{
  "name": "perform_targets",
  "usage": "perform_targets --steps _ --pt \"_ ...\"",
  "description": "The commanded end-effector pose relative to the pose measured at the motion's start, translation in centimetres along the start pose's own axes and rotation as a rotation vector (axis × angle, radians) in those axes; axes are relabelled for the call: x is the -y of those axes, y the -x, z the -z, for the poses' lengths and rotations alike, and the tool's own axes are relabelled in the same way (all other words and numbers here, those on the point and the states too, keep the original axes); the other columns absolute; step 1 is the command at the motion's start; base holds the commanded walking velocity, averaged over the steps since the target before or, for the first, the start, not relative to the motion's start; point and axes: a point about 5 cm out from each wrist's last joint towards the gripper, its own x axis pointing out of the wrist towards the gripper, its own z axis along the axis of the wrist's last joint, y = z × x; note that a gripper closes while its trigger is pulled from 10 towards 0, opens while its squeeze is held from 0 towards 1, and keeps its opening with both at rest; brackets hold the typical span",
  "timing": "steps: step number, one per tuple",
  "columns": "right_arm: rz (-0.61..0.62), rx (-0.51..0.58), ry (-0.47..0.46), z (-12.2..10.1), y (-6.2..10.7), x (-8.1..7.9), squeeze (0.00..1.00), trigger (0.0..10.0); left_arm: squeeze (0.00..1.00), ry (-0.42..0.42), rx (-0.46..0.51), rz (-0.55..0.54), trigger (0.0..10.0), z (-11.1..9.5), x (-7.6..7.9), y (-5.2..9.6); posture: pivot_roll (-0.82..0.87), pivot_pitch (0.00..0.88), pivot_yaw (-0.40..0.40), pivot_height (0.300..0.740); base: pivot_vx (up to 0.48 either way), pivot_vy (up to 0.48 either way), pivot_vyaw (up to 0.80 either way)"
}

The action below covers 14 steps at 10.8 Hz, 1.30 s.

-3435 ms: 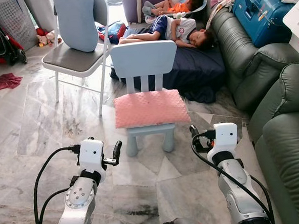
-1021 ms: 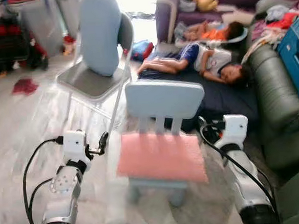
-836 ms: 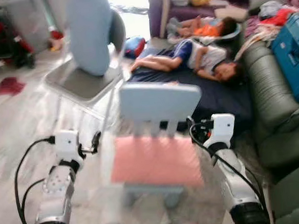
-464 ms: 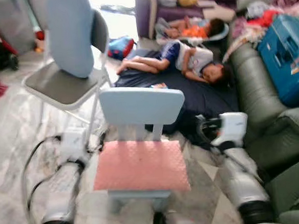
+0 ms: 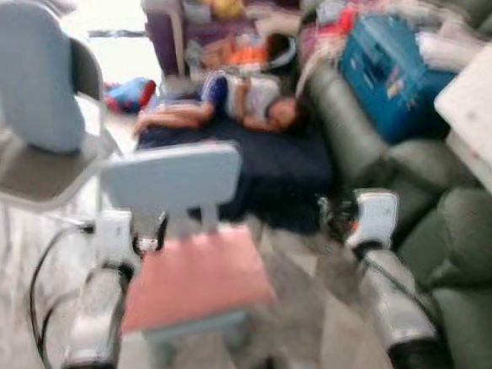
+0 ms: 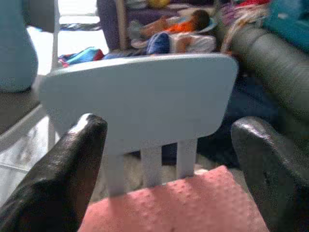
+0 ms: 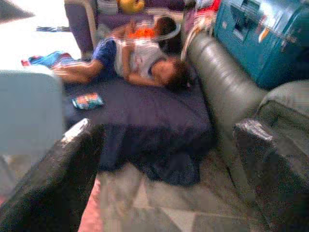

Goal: Move the pillow to the sofa

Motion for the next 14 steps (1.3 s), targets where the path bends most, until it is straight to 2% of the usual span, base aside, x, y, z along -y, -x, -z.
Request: perform_targets --steps 1,5,7,9,11,14 --pt "-0.007 -0.002 -0.001 -0.09 -0.18 -0.34 0.0 10.0 0.0 -0.005 -0.031 -0.024 10.0 0.67 -0.51 0.44 0.05 0.075 -0.089 0.74 0.0 0.0 0.0" --pt "-0.012 -0.015 0.002 0.16 -0.24 -0.32 0.0 10.0 0.0 0.013 -0.042 -0.057 10.0 0.9 -0.78 0.5 0.05 0.082 -0.089 0.74 0.0 0.0 0.0" --pt "-0.055 -0.004 0.011 -0.08 -0.34 -0.78 0.0 10.0 0.0 0.005 -0.045 -0.076 10.0 0.91 -1.09 0.41 0.05 0.081 -0.09 0.74 0.0 0.48 0.0" --pt "-0.067 0.008 0.006 -0.32 -0.41 -1.04 0.0 10.0 0.0 -0.009 -0.042 -0.087 10.0 0.81 -1.15 0.32 0.05 0.08 -0.091 0.74 0.0 0.48 0.77" --pt "-0.072 0.013 0.001 -0.4 -0.48 -1.07 0.0 10.0 0.0 -0.011 -0.036 -0.09 10.0 0.74 -1.13 0.24 0.05 0.081 -0.089 0.74 0.0 0.448 0.2" --pt "-0.075 0.016 -0.001 -0.48 -0.56 -1.08 0.0 10.0 0.0 -0.031 -0.018 -0.092 10.0 0.52 -0.91 0.15 0.05 0.08 -0.09 0.74 0.0 0.0 0.0"
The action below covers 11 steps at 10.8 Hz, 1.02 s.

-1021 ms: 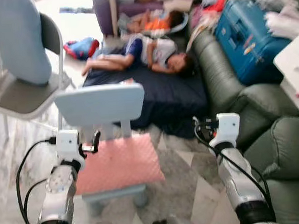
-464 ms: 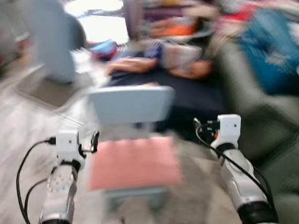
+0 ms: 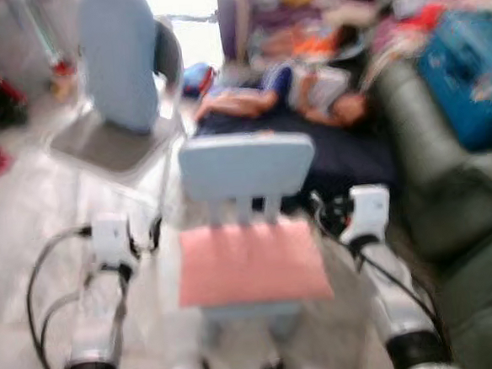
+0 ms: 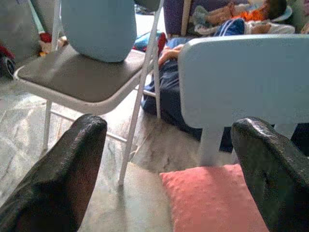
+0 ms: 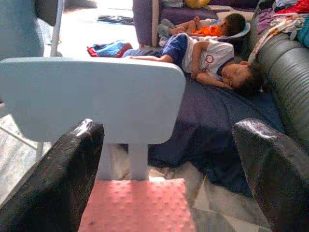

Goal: Move the pillow to the sofa

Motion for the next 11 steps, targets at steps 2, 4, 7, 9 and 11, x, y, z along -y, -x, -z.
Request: perform_targets --steps 2,4,7,9,11 --pt "0.009 0.01 0.002 -0.29 -0.08 0.35 0.0 10.0 0.0 -0.022 0.013 0.014 10.0 -0.23 0.36 -0.12 0.05 0.078 -0.089 0.74 0.0 0.0 0.0" --pt "0.011 0.01 0.001 -0.28 -0.09 0.38 0.0 10.0 0.0 -0.057 0.025 0.02 10.0 -0.45 0.47 -0.19 0.05 0.077 -0.087 0.74 0.0 0.0 0.0" --pt "-0.004 0.024 0.01 -0.49 -0.18 0.21 0.0 10.0 0.0 -0.068 0.015 0.022 10.0 -0.2 0.54 -0.12 0.05 0.079 -0.085 0.74 0.0 0.0 0.52" --pt "-0.003 0.03 0.007 -0.63 -0.31 0.26 0.0 10.0 0.0 -0.081 0.015 0.024 10.0 -0.2 0.52 -0.11 0.05 0.079 -0.082 0.74 0.0 0.0 0.77" --pt "0.058 0.075 0.005 -1.17 0.13 1.15 0.0 10.0 0.0 -0.112 0.016 0.06 10.0 0.02 0.95 0.3 0.05 0.072 -0.059 0.74 0.0 0.0 0.24"
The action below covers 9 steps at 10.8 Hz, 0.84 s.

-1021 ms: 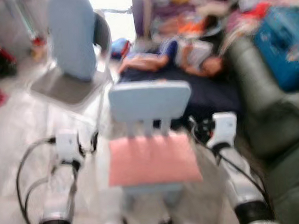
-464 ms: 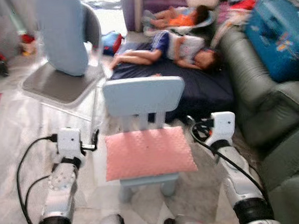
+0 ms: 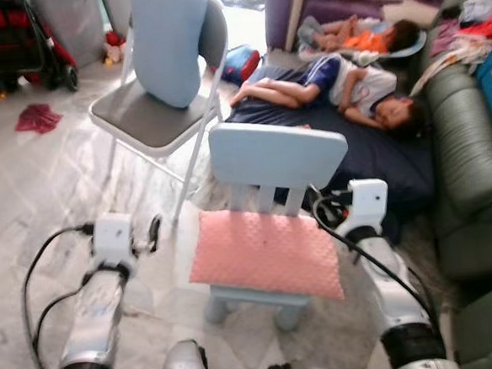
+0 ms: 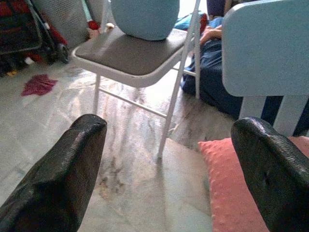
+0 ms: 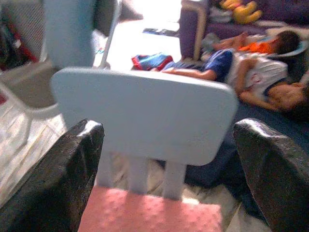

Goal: Move the pillow to the sofa

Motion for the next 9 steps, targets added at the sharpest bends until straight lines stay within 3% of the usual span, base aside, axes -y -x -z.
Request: perform_targets --steps 1,3,5,9 --pt "0.065 0.011 0.007 0.0 0.7 1.5 0.0 10.0 0.0 -0.011 0.025 0.038 10.0 -0.5 0.7 -0.1 0.04 0.068 -0.04 0.74 0.0 0.0 0.0" --pt "0.139 0.008 0.01 0.7 1.9 2.5 0.0 10.0 0.0 -0.006 0.023 0.078 10.0 -0.9 1.1 -0.6 0.03 0.065 -0.008 0.74 0.0 0.0 0.0" --pt "0.152 0.0 0.009 1.1 2.5 2.5 0.0 10.0 0.0 -0.015 0.026 0.106 10.0 -1.1 1.4 -1.0 0.02 0.069 -0.003 0.74 0.0 0.0 0.0" --pt "0.092 -0.018 0.023 1.0 1.6 1.8 0.0 10.0 0.0 0.017 0.02 0.076 10.0 -0.7 1.4 -0.5 0.04 0.074 -0.044 0.74 0.0 0.0 0.0"
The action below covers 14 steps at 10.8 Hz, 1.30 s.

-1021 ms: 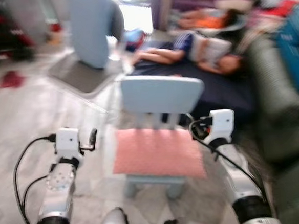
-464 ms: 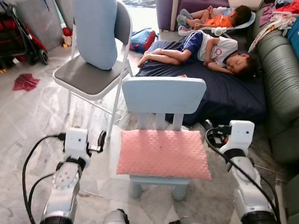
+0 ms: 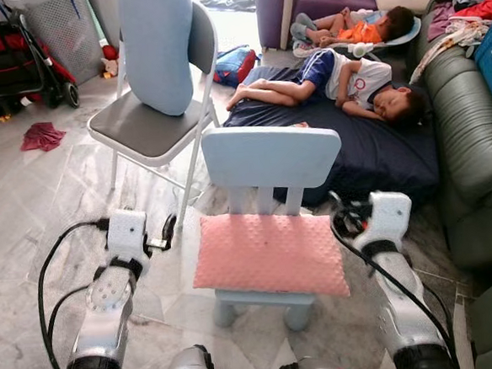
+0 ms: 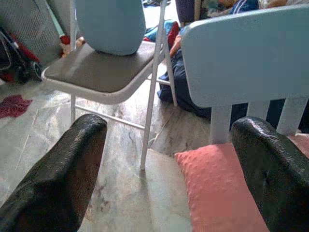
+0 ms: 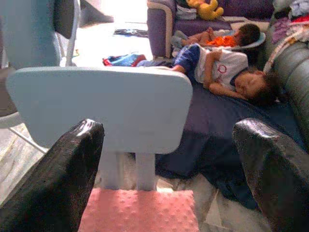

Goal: Move the pillow to the sofa

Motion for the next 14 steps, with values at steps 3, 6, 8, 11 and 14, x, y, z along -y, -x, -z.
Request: perform_targets --steps 3,6,8,11,14 --pt "-0.019 -0.015 0.013 0.1 -0.13 -0.28 0.0 10.0 0.0 0.009 -0.008 -0.015 10.0 0.15 -0.26 0.23 0.04 0.083 -0.054 0.691 0.0 0.0 0.0" --pt "-0.009 -0.032 -0.02 0.3 -0.21 -0.32 0.0 10.0 0.0 0.017 -0.01 -0.052 10.0 -0.05 -0.67 -0.15 0.03 0.09 -0.052 0.636 0.0 0.0 0.0" --pt "-0.018 -0.036 -0.024 0.34 -0.26 -0.45 0.0 10.0 0.0 0.035 -0.006 -0.036 10.0 -0.31 -0.45 -0.15 0.03 0.092 -0.054 0.611 0.0 0.0 0.0" --pt "-0.022 -0.04 -0.023 0.09 -0.6 -0.62 0.0 10.0 0.0 0.046 0.007 -0.023 10.0 -0.62 -0.26 -0.29 0.03 0.095 -0.058 0.611 0.0 0.0 0.0" --pt "-0.027 -0.044 -0.019 0.11 -0.82 -0.6 0.0 10.0 0.0 0.057 0.007 -0.009 10.0 -0.52 0.09 -0.04 0.04 0.098 -0.065 0.611 0.0 0.0 0.0"
